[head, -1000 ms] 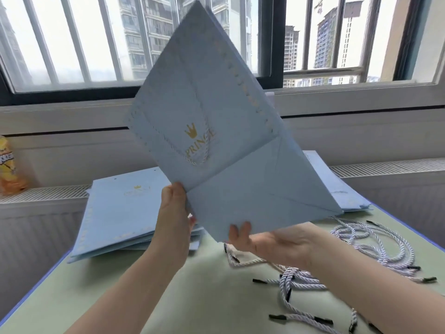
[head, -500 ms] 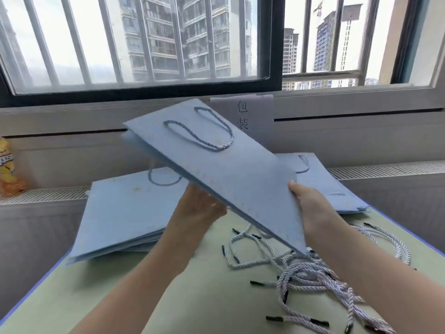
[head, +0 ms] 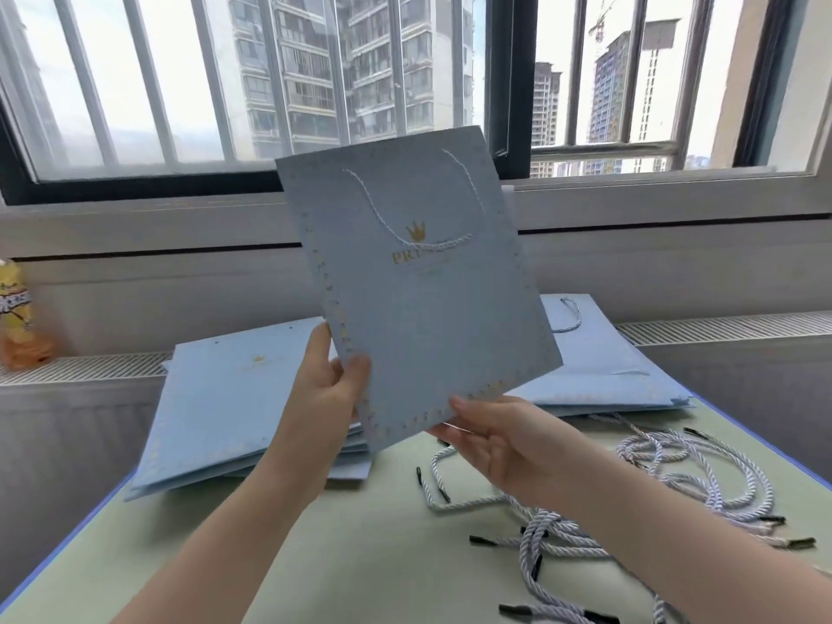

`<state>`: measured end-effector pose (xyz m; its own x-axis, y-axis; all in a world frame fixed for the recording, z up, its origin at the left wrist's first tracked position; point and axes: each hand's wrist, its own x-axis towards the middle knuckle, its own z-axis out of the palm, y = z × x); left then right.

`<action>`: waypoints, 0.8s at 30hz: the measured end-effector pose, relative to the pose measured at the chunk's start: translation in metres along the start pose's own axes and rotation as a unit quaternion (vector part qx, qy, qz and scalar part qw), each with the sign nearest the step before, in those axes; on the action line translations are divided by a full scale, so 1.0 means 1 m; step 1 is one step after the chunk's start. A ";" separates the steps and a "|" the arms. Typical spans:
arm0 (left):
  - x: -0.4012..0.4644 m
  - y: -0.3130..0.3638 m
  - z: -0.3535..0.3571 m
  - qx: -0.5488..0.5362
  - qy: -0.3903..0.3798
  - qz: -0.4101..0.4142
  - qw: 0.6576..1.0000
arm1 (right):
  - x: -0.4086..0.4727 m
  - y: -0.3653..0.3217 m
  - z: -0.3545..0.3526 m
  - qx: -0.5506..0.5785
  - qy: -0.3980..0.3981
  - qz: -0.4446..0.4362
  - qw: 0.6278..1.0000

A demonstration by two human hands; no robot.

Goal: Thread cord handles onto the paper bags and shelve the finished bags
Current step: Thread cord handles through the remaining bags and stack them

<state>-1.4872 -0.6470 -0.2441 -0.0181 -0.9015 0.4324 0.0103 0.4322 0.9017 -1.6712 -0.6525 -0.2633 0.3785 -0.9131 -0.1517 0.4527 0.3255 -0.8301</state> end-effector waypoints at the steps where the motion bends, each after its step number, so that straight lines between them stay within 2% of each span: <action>1: 0.000 0.001 -0.001 0.002 0.004 0.012 1.000 | 0.000 0.001 0.000 -0.002 -0.013 -0.005 1.000; 4: 0.000 0.004 0.000 0.017 0.014 0.043 0.999 | -0.006 0.001 0.003 -0.033 -0.049 -0.010 0.998; 7: 0.001 0.004 0.000 0.053 0.033 0.063 0.996 | -0.008 0.003 0.007 -0.061 -0.053 -0.034 0.996; 9: 0.001 -0.001 -0.002 0.121 0.042 0.061 0.990 | -0.006 0.006 0.009 -0.049 -0.037 -0.078 0.995; 10: 0.001 -0.005 -0.003 0.193 0.050 0.061 0.978 | -0.004 0.007 0.010 -0.043 -0.023 -0.101 0.994; 11: 0.001 -0.008 -0.004 0.296 0.056 0.065 0.951 | -0.003 0.007 0.012 -0.039 -0.004 -0.122 0.992; 13: 0.000 -0.014 -0.006 0.511 0.059 0.078 0.854 | -0.002 0.006 0.012 -0.039 0.045 -0.159 0.985; 14: 0.000 -0.017 -0.007 0.575 0.055 0.070 0.814 | -0.001 0.005 0.011 -0.035 0.074 -0.173 0.982; 18: 0.003 -0.025 -0.013 0.697 0.023 -0.004 0.717 | 0.004 -0.005 -0.002 0.013 0.163 -0.184 0.969; 20: 0.004 -0.030 -0.014 0.726 0.005 -0.041 0.686 | 0.006 -0.011 -0.009 0.035 0.177 -0.189 0.965; 24: 0.005 -0.033 -0.015 0.734 -0.025 -0.088 0.673 | 0.006 -0.021 -0.018 0.046 0.195 -0.198 0.959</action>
<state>-1.4723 -0.6660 -0.2720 0.0750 -0.9555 0.2853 -0.9946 -0.0921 -0.0468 -1.6930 -0.6697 -0.2569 -0.1608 -0.9863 -0.0372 0.5744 -0.0629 -0.8162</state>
